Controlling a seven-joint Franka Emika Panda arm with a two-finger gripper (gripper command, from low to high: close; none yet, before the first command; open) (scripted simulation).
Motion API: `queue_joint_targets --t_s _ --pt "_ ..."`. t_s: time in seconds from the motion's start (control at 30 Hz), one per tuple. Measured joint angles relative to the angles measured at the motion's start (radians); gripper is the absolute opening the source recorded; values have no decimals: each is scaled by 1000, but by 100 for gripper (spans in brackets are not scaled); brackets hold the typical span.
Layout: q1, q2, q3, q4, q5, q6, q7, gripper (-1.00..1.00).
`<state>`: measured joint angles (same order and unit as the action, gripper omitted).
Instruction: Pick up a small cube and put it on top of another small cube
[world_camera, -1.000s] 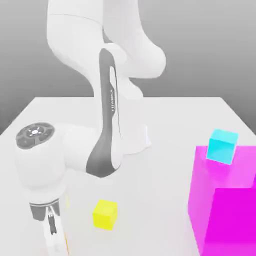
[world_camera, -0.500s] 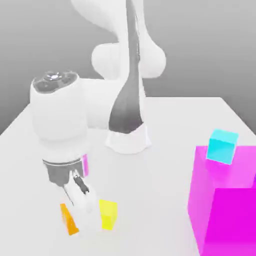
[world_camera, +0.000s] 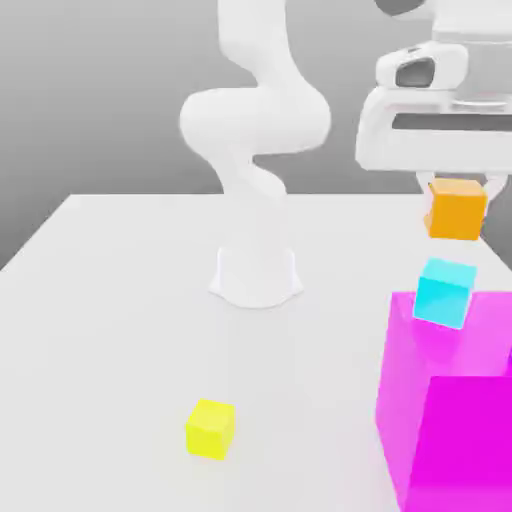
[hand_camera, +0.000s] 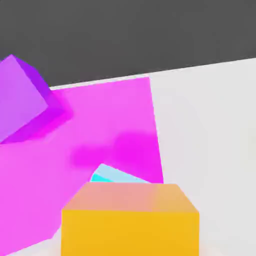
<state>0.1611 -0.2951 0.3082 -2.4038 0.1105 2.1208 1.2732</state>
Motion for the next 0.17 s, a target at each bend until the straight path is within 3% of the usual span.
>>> queue_joint_targets --t_s 0.03,0.07,0.17 --pt "1 15 5 -24 -1 38 1 -100" --pt "1 25 9 -41 -2 66 2 100" --pt "1 26 9 -41 -2 66 2 100"
